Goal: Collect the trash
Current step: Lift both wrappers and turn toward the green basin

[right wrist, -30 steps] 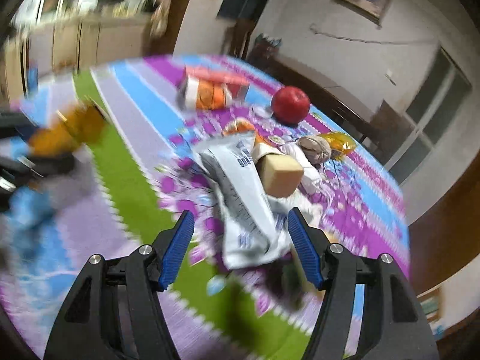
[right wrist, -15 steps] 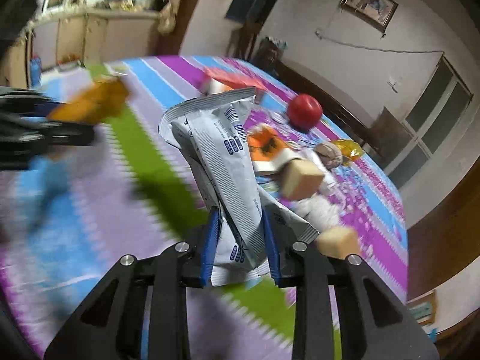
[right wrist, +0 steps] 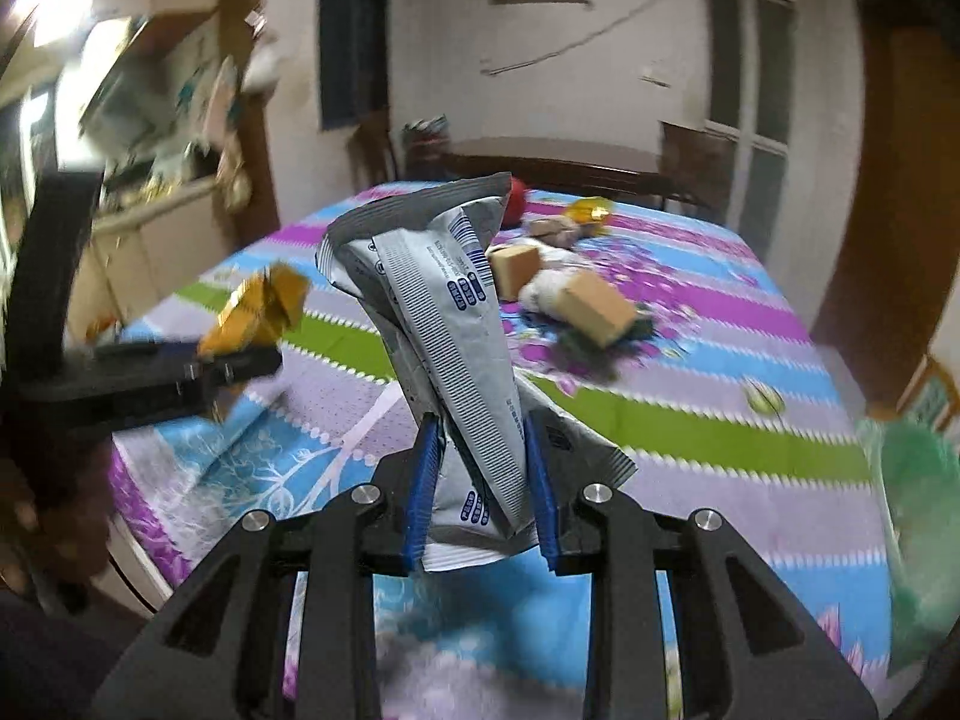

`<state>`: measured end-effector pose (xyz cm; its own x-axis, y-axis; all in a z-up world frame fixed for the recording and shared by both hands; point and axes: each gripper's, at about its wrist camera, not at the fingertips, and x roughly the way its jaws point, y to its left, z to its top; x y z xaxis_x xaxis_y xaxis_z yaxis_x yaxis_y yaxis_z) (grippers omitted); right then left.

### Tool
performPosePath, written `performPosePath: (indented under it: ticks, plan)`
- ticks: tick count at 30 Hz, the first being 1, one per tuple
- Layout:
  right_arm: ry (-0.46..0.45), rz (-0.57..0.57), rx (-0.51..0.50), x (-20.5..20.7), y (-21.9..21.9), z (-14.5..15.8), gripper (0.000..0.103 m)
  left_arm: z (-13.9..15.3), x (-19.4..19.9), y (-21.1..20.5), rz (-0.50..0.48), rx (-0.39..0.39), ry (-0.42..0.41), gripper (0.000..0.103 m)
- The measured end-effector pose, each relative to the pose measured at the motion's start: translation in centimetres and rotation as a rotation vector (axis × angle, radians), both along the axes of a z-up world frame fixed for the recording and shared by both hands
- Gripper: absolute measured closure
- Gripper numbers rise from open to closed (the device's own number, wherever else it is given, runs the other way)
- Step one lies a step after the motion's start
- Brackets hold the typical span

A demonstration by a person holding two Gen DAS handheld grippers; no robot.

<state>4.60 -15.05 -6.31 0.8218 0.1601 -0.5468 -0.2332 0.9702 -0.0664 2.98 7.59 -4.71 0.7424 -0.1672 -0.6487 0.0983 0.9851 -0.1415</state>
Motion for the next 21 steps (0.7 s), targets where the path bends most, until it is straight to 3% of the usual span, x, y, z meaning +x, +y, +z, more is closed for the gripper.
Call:
performPosePath:
  ticks: [10, 21]
  plan:
    - [-0.019, -0.071, 0.202, -2.4, -3.7, 1.9, 0.076, 0.8, -1.6, -2.6, -0.07, 0.016, -0.028, 0.056]
    - [-0.009, -0.082, 0.268, -2.3, -5.5, 0.9, 0.076, 2.4, 0.8, -6.9, -0.073, 0.121, -0.056, 0.056]
